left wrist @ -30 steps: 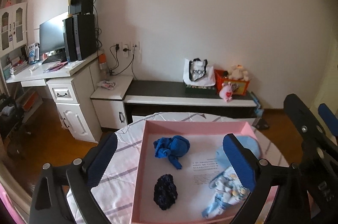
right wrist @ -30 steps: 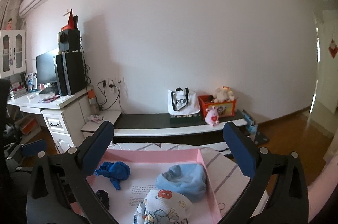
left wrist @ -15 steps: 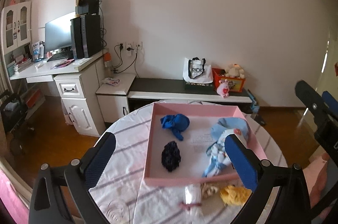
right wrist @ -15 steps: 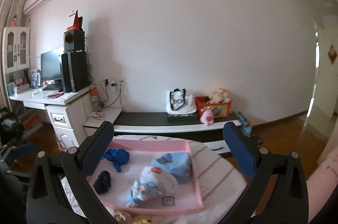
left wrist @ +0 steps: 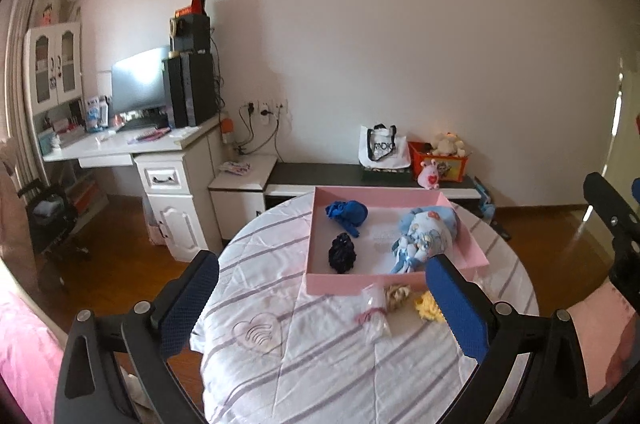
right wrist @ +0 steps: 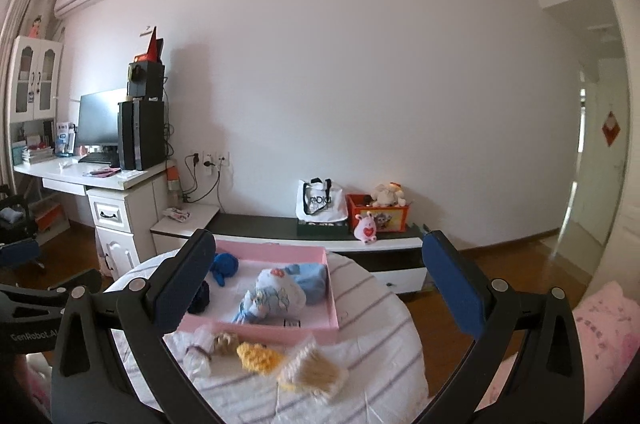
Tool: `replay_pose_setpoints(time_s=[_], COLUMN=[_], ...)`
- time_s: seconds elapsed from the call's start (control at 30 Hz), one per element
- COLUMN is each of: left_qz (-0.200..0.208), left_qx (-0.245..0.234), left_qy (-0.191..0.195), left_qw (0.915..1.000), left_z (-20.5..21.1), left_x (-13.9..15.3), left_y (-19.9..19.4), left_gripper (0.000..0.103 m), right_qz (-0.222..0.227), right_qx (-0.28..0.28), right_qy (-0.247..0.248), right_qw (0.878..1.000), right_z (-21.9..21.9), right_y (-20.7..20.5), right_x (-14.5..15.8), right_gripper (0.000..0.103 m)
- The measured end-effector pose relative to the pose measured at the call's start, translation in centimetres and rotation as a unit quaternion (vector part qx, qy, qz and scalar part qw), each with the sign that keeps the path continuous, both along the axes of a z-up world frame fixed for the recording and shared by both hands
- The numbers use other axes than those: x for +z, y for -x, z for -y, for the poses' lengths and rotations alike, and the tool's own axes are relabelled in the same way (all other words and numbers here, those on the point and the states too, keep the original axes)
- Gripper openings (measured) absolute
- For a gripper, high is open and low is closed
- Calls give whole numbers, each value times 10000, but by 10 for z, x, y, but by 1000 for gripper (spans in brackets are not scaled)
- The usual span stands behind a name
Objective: Organize soft objects
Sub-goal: 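Raise both open tools up and away from the pink tray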
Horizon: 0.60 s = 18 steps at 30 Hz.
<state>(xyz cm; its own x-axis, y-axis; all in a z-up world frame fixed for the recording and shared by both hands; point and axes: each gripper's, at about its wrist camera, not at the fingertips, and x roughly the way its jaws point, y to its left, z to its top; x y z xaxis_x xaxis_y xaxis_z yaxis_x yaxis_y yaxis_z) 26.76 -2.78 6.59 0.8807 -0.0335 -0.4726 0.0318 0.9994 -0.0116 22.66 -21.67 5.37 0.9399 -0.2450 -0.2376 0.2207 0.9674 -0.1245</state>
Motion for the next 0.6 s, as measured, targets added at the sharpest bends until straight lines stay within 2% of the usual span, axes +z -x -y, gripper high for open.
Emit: replay_pose_setpoints(time_s=[0.27,0.6], left_qz=[0,-126], left_qx=[-195,-217], left_qy=[-170,-98], left_qw=[9997,9996], left_z=[14,9], left_x=[-12,-11], left_y=[48,64], left_gripper=[103,103], right_qz=[-173,-418], right_qx=[-204,-213], right_qy=[-192,-114], right_qw=[9995,9988], right_z=[-3,-20], right_y=[34,46], right_x=[-12,-37], right_gripper=[103,103])
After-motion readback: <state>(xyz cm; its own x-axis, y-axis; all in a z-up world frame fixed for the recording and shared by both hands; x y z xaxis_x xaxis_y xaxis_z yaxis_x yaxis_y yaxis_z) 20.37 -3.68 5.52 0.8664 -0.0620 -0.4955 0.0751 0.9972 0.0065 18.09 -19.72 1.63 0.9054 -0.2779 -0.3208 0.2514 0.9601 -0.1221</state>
